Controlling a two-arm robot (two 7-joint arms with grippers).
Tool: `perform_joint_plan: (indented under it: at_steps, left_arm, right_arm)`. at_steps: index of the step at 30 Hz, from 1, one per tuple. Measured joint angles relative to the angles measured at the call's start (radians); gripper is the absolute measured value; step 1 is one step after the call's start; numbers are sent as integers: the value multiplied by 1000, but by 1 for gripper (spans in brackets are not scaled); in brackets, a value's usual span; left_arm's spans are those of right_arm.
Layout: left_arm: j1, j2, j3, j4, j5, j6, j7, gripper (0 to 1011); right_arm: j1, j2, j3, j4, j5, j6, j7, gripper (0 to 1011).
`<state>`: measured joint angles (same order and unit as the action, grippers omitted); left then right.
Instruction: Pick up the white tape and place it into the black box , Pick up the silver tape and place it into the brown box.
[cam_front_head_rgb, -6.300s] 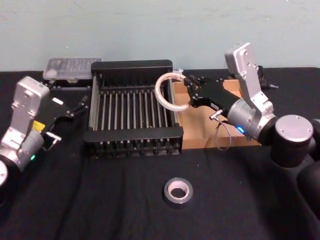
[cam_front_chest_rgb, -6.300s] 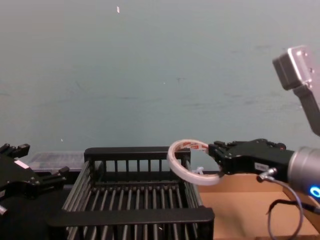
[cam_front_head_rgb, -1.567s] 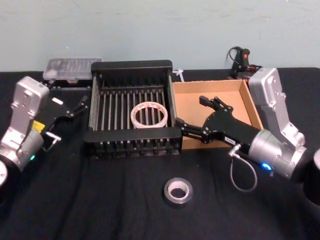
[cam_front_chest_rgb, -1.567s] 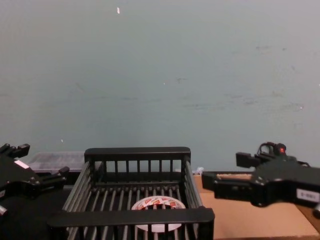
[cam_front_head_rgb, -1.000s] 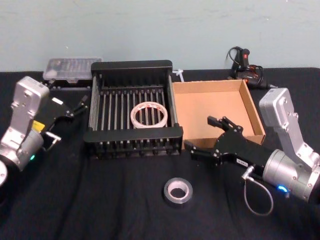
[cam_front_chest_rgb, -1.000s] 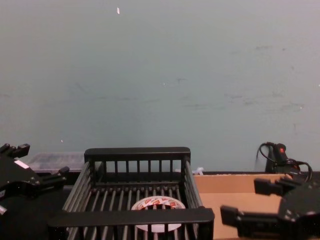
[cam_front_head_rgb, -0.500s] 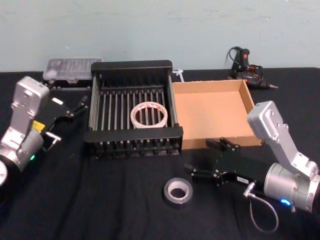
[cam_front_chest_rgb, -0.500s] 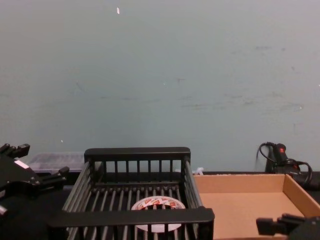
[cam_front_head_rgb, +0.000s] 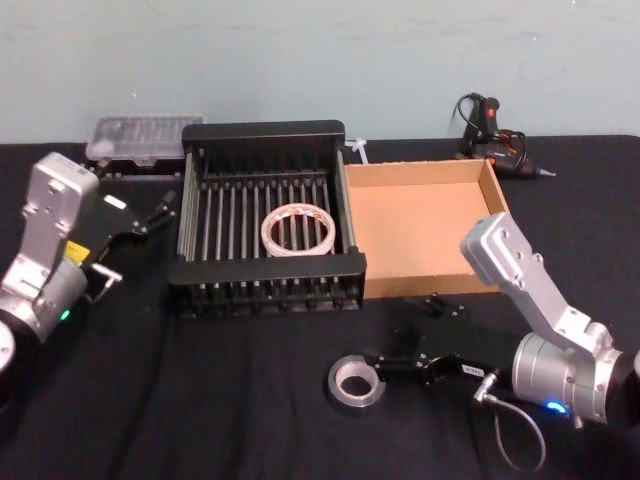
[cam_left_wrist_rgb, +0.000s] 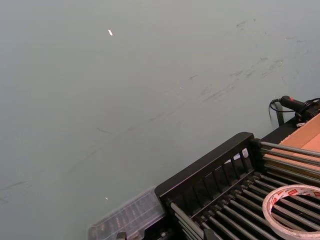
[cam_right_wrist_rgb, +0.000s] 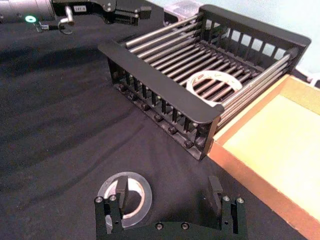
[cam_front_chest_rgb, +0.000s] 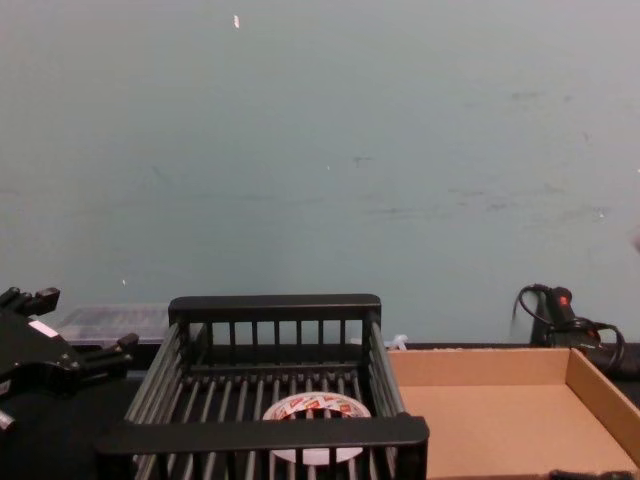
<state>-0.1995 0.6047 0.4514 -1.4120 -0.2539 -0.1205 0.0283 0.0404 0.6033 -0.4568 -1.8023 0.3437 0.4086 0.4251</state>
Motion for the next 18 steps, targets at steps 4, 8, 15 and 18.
perform_joint_plan:
  at_steps: [4, 8, 15, 18]
  left_arm:
    - [0, 0, 0, 0, 0, 0, 0, 1001]
    - [0, 0, 0, 0, 0, 0, 0, 1001]
    - [0, 0, 0, 0, 0, 0, 0, 1001]
    - [0, 0, 0, 0, 0, 0, 0, 1001]
  right_arm:
    - [10, -6, -12, 13, -8, 10, 1, 1002]
    - [16, -12, -23, 25, -19, 13, 2, 1002]
    - [17, -20, -33, 37, -28, 12, 9, 1002]
    - [19, -22, -38, 40, -33, 12, 11, 1002]
